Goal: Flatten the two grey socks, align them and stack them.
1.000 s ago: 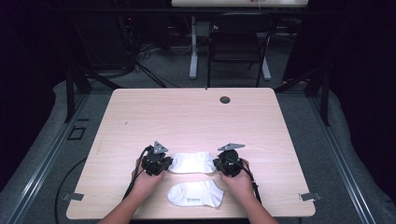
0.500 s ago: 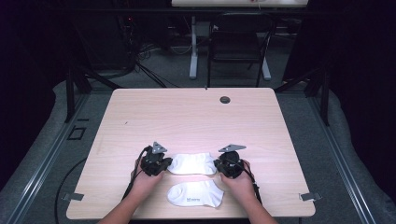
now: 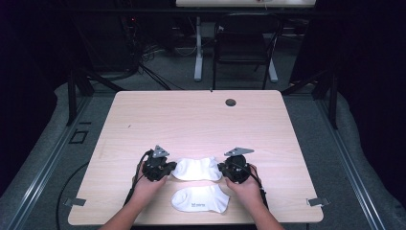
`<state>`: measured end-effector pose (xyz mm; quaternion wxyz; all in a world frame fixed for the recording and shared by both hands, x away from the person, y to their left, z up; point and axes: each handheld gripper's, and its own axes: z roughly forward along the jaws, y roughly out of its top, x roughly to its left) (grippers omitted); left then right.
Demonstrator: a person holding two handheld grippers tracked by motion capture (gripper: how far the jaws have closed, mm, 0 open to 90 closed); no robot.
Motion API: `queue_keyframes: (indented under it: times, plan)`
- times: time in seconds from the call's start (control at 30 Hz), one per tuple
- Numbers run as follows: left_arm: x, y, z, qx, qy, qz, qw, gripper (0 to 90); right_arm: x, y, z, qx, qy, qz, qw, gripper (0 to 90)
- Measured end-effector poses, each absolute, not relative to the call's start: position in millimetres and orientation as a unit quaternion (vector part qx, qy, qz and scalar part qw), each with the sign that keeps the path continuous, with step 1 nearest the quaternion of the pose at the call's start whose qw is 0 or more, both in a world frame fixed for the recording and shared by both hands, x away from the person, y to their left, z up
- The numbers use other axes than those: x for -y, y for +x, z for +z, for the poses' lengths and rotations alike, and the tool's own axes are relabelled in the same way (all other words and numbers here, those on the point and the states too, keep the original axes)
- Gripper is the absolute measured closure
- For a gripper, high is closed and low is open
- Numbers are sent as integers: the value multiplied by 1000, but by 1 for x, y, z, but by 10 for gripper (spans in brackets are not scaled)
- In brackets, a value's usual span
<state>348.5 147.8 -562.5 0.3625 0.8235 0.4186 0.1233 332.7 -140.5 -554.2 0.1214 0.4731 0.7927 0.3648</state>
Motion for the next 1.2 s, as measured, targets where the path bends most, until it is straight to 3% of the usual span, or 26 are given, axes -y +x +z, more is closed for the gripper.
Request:
queue_keyframes:
  times: [0.77, 1.2]
  plan:
    - [-157, 323, -535, -398, 824, 111, 388, 887, 141, 309, -520, -794, 449, 394, 116, 866]
    - [-159, 295, -537, -385, 827, 91, 399, 887, 148, 282, -518, -797, 441, 398, 106, 866]
